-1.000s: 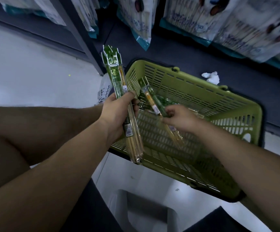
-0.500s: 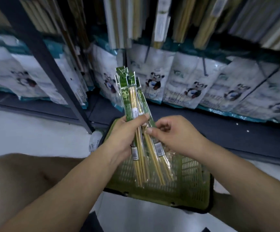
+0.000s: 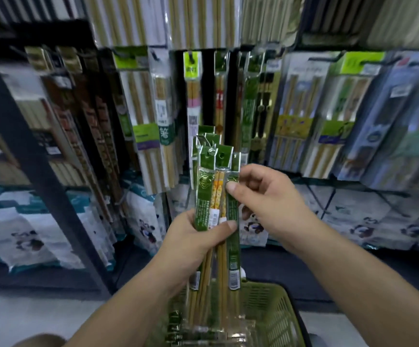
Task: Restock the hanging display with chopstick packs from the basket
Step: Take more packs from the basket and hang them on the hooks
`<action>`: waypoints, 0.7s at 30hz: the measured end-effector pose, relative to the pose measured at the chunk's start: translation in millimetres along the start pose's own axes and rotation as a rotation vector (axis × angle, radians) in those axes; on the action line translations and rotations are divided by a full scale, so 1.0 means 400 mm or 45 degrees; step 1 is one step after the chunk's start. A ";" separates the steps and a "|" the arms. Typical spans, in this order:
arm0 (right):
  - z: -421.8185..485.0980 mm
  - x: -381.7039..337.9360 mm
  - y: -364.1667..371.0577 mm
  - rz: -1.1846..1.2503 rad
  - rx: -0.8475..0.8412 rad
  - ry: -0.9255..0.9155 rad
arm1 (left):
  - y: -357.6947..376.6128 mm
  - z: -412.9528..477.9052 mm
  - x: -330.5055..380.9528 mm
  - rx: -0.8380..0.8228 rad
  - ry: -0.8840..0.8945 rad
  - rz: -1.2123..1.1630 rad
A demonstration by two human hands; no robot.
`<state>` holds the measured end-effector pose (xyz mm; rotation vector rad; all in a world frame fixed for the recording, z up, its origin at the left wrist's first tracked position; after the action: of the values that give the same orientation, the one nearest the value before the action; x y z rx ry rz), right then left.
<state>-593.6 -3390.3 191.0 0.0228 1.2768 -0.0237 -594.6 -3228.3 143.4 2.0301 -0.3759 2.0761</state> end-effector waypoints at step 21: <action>0.170 -0.201 -0.048 0.043 0.288 -0.200 | 0.031 0.148 0.153 0.132 0.157 -0.123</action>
<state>-552.3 -3411.0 287.5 0.2327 1.1113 -0.1385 -544.3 -3260.8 205.2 1.9219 -0.1493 2.1888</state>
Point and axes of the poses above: each hand's wrist, its own z-axis towards the middle knuckle, its own y-axis out of the palm, x = y × z, the point moved 2 cm from there along z, towards the middle knuckle, and after that the axes turned 13 degrees about z, right-handed, at the moved point
